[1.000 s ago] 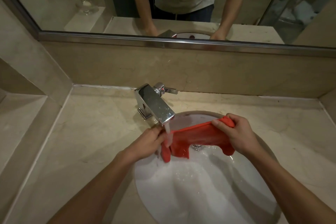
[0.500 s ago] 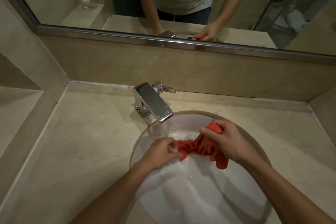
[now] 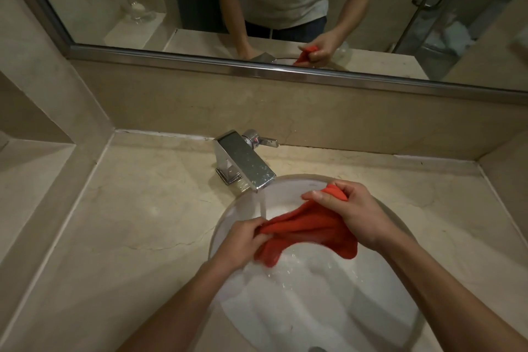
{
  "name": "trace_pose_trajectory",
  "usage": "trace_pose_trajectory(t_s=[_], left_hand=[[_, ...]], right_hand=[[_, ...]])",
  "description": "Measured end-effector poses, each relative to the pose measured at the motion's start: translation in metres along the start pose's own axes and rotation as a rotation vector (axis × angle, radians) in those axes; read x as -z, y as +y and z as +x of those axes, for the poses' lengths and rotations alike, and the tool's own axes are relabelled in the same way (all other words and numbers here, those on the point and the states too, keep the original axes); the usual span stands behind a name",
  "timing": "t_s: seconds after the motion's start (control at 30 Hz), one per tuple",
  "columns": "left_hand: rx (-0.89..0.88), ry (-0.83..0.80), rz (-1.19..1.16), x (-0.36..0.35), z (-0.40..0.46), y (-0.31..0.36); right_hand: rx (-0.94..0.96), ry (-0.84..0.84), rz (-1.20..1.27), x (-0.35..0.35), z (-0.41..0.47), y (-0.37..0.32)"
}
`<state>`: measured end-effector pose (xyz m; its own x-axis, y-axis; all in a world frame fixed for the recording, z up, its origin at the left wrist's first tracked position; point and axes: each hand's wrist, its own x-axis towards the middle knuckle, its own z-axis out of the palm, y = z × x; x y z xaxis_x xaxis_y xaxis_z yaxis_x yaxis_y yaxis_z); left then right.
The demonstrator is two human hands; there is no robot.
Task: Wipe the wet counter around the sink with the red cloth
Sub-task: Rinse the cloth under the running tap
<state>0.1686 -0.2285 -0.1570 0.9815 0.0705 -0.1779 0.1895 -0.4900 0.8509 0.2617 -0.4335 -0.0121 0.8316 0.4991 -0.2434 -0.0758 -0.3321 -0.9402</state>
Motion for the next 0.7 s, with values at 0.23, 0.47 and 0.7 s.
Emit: trace_pose_trajectory(t_s=[0.23,0.47,0.7], left_hand=[[-0.032,0.003,0.102,0.026,-0.007,0.0],[0.084,-0.007,-0.053,0.042,-0.002,0.018],[0.003,0.101,-0.04,0.042,0.016,0.024]], right_hand=[[0.077,0.223,-0.211,0.011,0.008,0.032],[0.132,0.228,-0.346,0.016,0.005,0.05],[0.113,0.27,-0.336,0.019,0.002,0.059]])
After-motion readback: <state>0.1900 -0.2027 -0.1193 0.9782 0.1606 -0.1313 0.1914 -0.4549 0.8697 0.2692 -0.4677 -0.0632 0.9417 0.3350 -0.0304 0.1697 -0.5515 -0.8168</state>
